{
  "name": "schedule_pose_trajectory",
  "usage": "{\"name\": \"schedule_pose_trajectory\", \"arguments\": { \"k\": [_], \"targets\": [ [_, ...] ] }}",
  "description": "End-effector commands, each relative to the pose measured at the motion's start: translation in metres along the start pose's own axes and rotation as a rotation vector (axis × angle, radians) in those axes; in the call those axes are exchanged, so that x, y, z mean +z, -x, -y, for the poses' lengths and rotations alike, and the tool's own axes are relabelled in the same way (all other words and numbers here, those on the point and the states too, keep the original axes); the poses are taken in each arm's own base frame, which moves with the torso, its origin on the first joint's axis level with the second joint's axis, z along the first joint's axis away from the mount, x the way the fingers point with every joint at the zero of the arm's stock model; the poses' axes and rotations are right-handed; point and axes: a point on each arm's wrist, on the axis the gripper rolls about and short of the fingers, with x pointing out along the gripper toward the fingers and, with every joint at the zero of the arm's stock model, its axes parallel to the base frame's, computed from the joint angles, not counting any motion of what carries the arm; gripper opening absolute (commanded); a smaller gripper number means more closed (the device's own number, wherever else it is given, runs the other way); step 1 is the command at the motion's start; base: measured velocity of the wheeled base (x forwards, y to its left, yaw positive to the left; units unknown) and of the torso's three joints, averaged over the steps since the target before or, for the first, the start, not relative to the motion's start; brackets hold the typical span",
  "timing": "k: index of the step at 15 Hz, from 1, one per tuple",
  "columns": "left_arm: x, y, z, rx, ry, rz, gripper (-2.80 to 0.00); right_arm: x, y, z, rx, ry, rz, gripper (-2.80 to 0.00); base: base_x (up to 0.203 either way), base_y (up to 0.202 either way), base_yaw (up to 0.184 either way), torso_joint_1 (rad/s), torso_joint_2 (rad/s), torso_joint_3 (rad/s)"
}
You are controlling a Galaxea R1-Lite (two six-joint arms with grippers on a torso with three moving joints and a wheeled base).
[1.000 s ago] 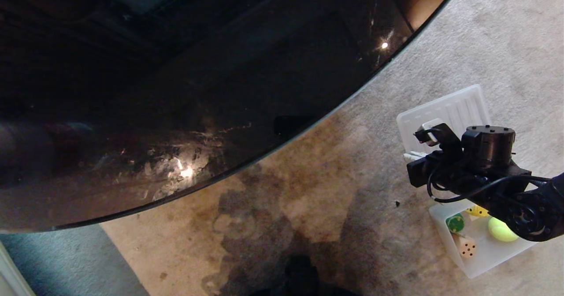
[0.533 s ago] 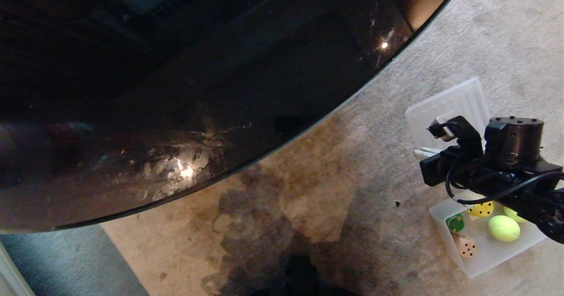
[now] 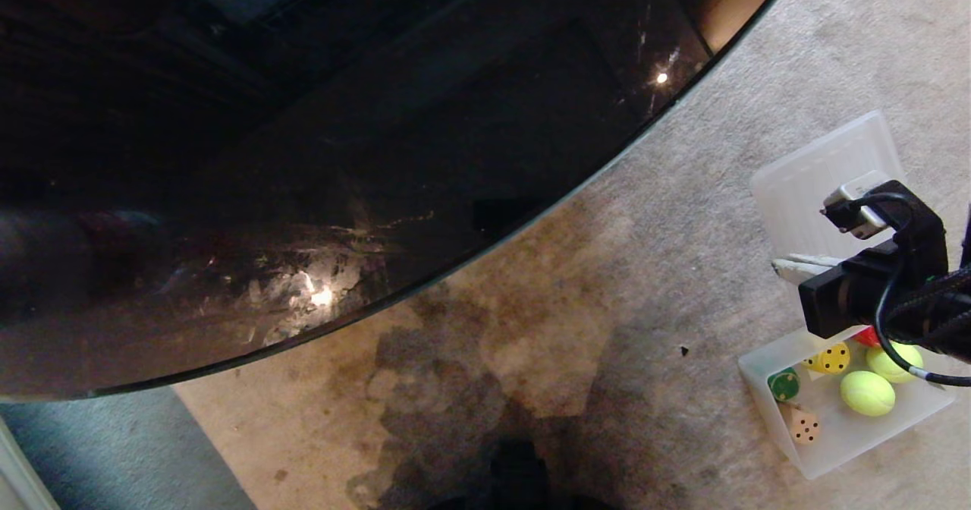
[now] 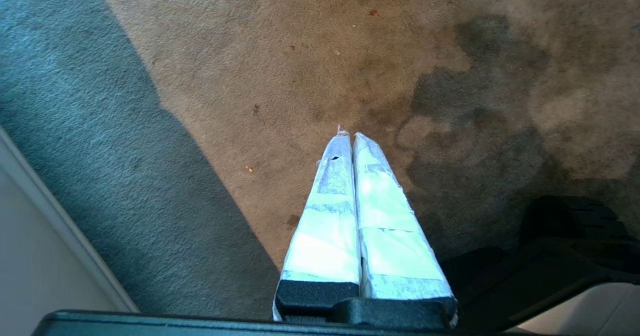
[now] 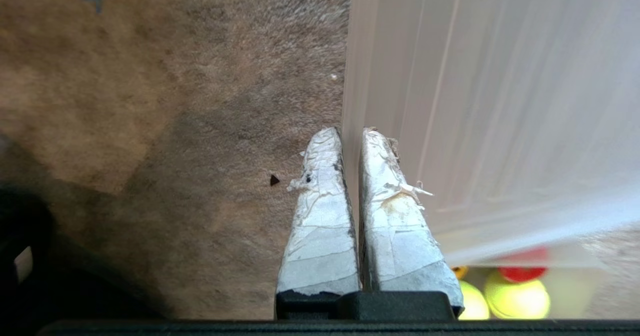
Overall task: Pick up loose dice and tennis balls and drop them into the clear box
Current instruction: Close the lid
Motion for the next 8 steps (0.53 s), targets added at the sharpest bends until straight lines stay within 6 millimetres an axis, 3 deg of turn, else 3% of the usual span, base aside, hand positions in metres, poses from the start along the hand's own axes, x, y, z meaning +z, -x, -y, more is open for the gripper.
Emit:
{"name": "schedule_pose_trajectory", "arguments": {
  "k": [1,5,8],
  "targets": [
    [0.0,0.0,0.0,0.001,-0.001,0.0,-2.8,0.003,0.02,0.003,-0.033,0.003,0.011,-2.8,0.0,0.0,0.0,0.0,0.0,0.0],
    [0.0,0.0,0.0,0.001,-0.001,0.0,-2.8,-0.015,0.045,0.001,-0.093,0.056,-0.102,-2.8,0.0,0.0,0.0,0.0,0.0,0.0],
    [0.0,0.0,0.0,0.001,-0.001,0.0,-2.8,-0.03,0.047,-0.004,-0.092,0.085,-0.171,-2.8,0.0,0.0,0.0,0.0,0.0,0.0]
  ]
}}
